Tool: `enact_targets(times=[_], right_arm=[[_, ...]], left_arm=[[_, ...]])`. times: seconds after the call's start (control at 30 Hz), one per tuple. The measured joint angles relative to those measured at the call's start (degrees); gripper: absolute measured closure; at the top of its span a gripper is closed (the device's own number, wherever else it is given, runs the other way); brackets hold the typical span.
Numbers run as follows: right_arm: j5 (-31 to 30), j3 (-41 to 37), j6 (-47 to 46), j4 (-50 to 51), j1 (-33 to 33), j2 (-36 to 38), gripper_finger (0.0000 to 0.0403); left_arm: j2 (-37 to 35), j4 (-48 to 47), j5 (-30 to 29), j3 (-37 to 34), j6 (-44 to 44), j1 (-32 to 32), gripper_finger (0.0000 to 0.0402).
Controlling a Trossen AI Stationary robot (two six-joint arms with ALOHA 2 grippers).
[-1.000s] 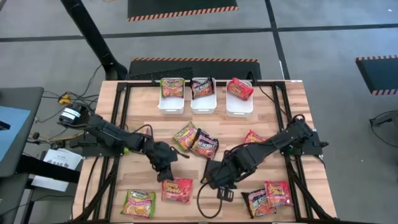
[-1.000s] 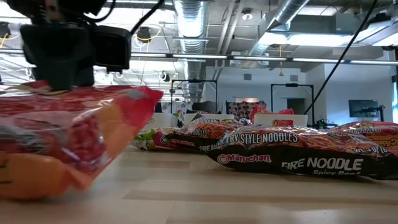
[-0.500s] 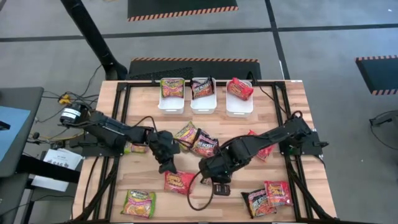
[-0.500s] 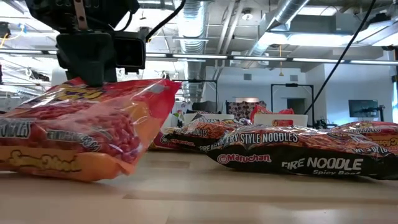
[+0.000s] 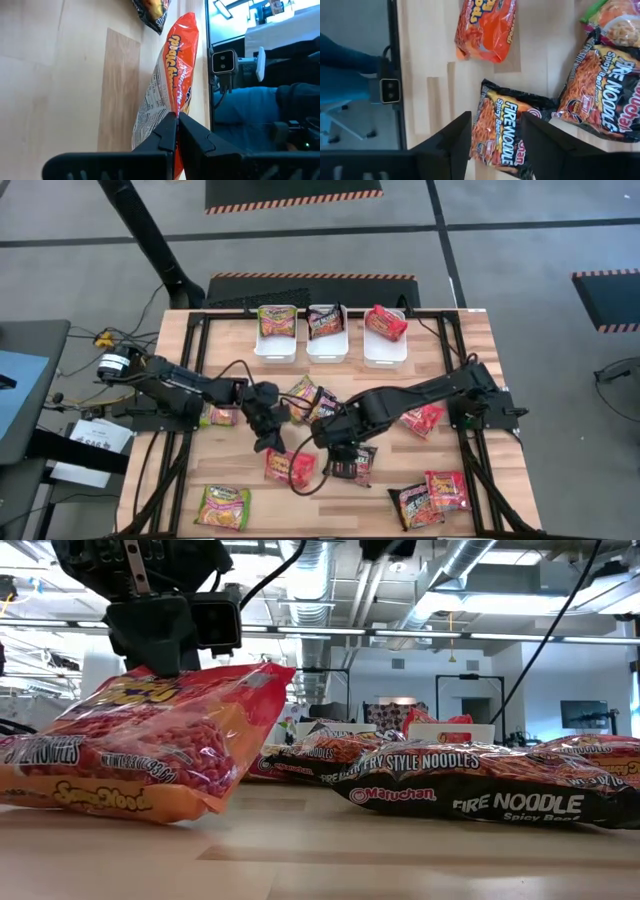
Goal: Sort Maruchan noodles
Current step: Put the orange noodle pack into the right white bin
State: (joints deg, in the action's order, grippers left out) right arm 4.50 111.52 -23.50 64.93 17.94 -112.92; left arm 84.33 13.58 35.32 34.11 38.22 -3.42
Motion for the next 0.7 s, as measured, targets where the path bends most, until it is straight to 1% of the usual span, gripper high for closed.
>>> enact_targets(times=[0.13,0.27,0.4,0.5,0.7], right_arm=[[0.5,-5.0,0.1,-4.2,-0.1,0.1,0.0203],[2.2,-10.4,0.0,-9.7,-0.1,-0.1,0.0213],[3.8,-14.4,0.1,-15.0,-0.1,0.0,0.0224],[4.5,-17.7,0.0,-21.0,-0.5,0.0,0.0229],[4.6,-22.3,0.0,-27.0,-1.9,0.0,0.0231]], left_arm=[[0.0,0.0,0.5,0.0,-0.5,0.9,0.0401],[0.0,0.0,1.8,0.0,-0.5,1.1,0.0401],[0.0,-0.1,1.9,0.0,-0.1,1.1,0.0401],[0.0,-0.1,1.9,0.0,0.4,1.1,0.0401],[0.0,-0.1,1.9,0.0,1.1,1.1,0.0401]])
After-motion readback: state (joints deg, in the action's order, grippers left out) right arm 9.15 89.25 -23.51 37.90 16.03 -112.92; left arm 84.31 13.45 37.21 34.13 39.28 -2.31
